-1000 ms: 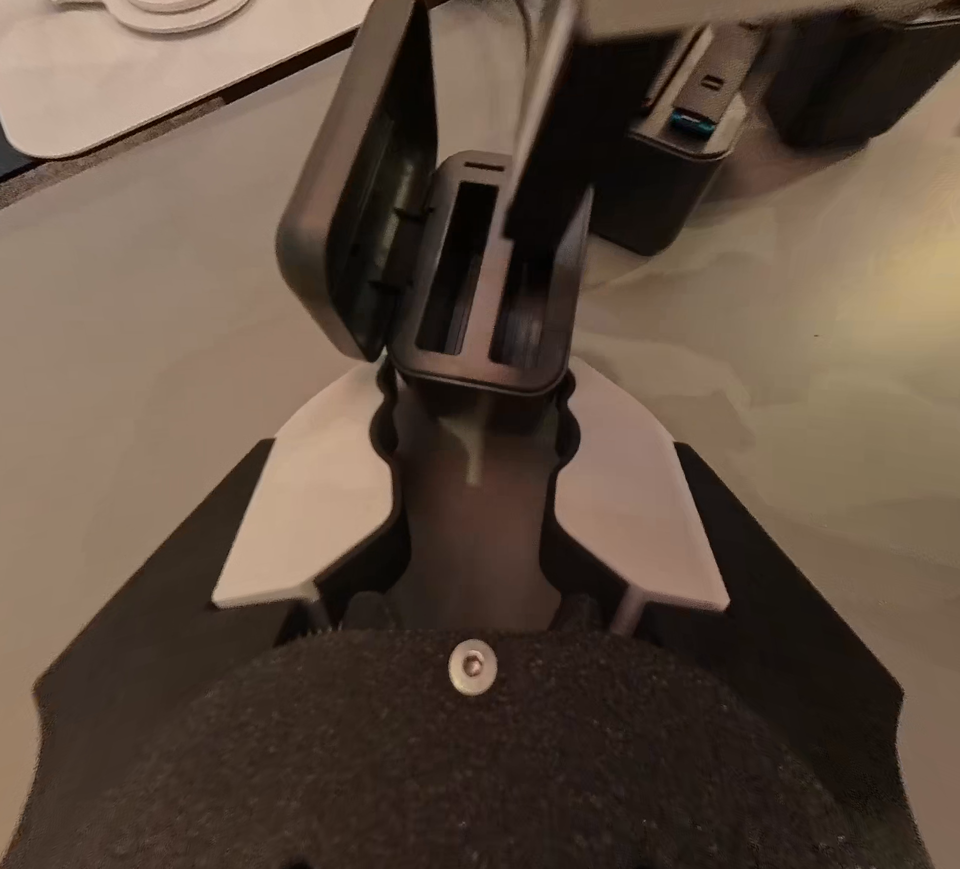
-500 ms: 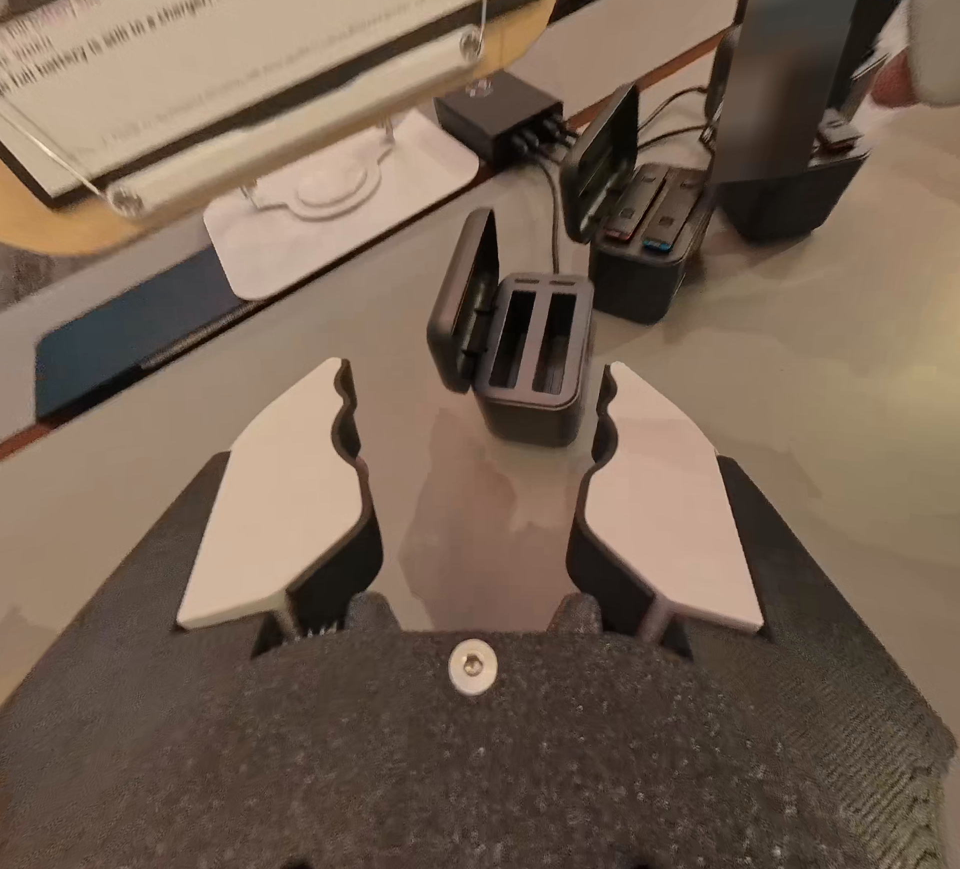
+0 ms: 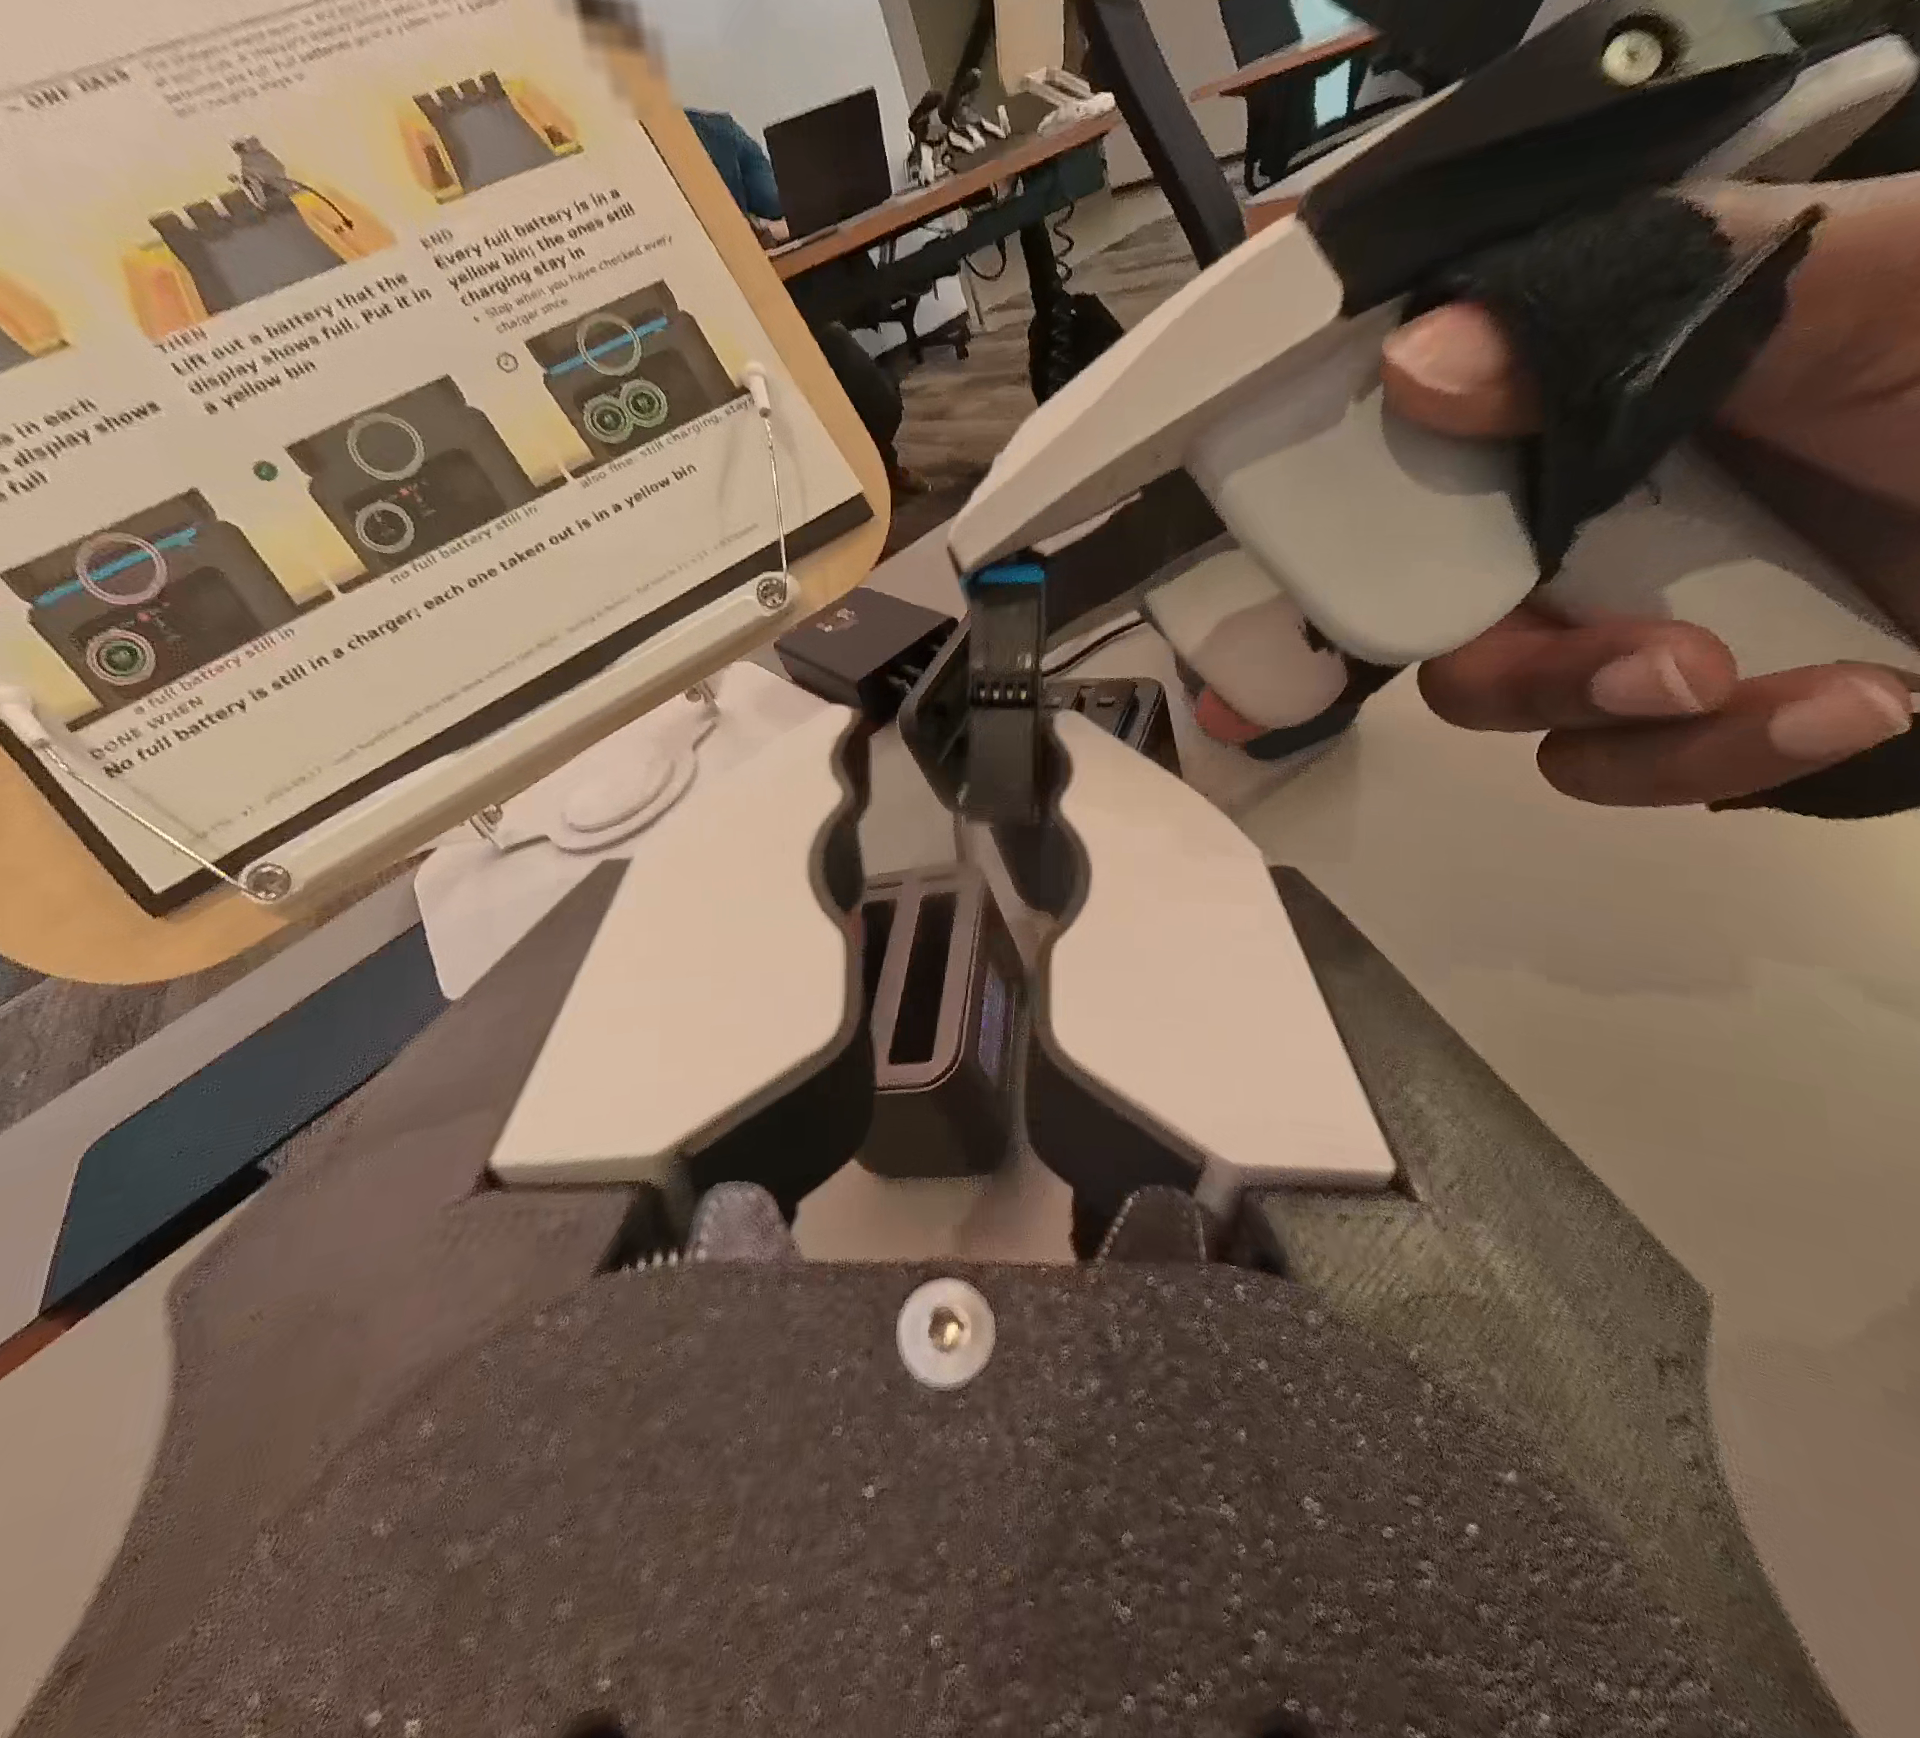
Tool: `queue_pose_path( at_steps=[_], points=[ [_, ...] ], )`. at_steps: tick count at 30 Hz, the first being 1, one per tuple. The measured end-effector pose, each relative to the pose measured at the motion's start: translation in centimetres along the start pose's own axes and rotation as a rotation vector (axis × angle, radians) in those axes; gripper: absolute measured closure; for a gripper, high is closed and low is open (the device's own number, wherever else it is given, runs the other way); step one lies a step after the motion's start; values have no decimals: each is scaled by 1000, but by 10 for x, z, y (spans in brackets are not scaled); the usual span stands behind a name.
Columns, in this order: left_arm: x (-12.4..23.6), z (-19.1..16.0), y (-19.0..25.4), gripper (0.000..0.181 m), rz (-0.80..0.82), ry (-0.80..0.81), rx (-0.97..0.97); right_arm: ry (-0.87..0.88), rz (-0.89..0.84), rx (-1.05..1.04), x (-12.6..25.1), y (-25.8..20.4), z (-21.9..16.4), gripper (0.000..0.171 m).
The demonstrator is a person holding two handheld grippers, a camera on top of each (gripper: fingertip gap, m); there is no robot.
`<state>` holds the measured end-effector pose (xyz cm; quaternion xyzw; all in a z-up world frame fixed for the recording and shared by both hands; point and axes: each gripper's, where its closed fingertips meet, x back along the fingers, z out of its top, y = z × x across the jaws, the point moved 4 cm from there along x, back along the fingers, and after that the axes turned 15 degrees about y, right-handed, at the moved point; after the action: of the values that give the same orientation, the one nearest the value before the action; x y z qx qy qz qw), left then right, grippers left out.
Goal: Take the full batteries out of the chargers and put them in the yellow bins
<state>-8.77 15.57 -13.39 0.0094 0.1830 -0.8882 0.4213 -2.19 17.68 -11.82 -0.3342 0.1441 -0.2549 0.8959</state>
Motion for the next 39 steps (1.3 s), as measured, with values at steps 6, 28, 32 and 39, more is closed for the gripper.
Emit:
queue_pose_path(
  at_steps=[6, 28, 32, 39],
  points=[
    [2, 0, 8, 170, -77, 22, 20, -37, 31, 55, 0, -1, -2, 112],
    [24, 31, 49, 170, -542, 203, 286, -844, 426, 1097, 51, -45, -3, 140],
    [24, 36, 50, 170, -550, 232, 309, -862, 436, 1105, 55, -48, -6, 157],
    [17, 29, 47, 157, -489, 201, 315, -907, 326, 1182, 69, -47, 20, 157]
  ],
)
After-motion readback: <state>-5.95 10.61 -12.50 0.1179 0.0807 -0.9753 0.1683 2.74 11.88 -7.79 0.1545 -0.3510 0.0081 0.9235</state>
